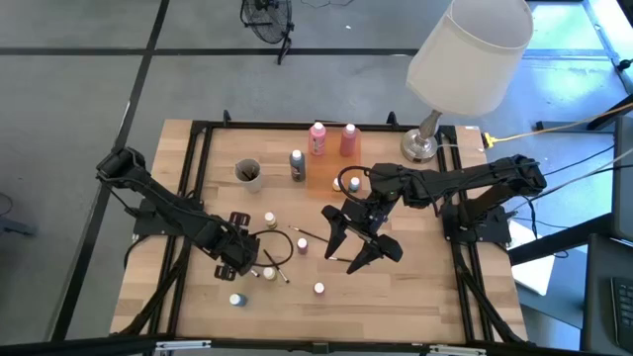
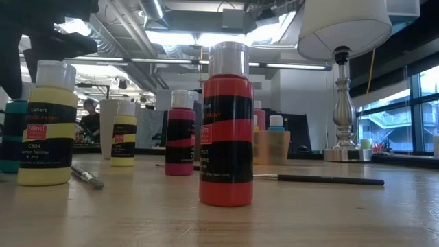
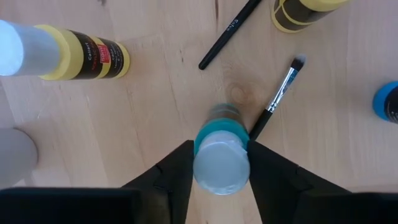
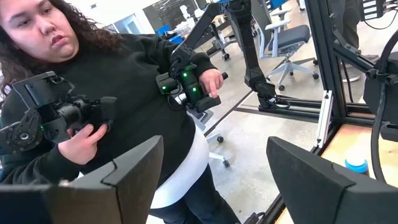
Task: Pick & Place Paint Supplies
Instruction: Put the small green paint bottle into the orange bin
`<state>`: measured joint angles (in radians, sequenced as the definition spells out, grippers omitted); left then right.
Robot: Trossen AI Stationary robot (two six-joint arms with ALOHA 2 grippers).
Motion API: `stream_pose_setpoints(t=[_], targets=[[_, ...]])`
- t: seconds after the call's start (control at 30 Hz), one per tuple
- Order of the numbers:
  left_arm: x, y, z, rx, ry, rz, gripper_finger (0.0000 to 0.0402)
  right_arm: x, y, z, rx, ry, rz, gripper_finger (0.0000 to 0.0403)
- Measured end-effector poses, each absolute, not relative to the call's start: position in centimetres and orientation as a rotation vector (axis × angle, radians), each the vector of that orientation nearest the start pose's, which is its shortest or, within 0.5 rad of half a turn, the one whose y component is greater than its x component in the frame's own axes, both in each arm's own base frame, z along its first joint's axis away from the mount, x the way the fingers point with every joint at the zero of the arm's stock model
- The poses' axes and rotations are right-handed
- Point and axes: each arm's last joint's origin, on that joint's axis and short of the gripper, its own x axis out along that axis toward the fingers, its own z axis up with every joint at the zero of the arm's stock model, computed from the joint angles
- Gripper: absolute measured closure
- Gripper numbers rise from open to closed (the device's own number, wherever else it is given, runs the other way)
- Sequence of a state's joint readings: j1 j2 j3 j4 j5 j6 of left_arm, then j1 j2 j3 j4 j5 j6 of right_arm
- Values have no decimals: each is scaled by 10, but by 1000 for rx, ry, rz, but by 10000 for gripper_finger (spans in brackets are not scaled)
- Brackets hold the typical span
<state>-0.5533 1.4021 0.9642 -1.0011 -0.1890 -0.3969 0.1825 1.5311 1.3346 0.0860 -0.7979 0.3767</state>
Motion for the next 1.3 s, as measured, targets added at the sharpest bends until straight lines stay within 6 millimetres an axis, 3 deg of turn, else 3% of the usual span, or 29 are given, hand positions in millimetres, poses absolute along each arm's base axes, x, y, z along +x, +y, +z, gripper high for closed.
stream_pose_setpoints(t=[1.03,1.3], targets=[[205,-119,218,143,1368,-10,283,339,84,369,383,289,951,112],[206,-120,226,120,1381,-16,283,339,84,369,383,287,951,112]])
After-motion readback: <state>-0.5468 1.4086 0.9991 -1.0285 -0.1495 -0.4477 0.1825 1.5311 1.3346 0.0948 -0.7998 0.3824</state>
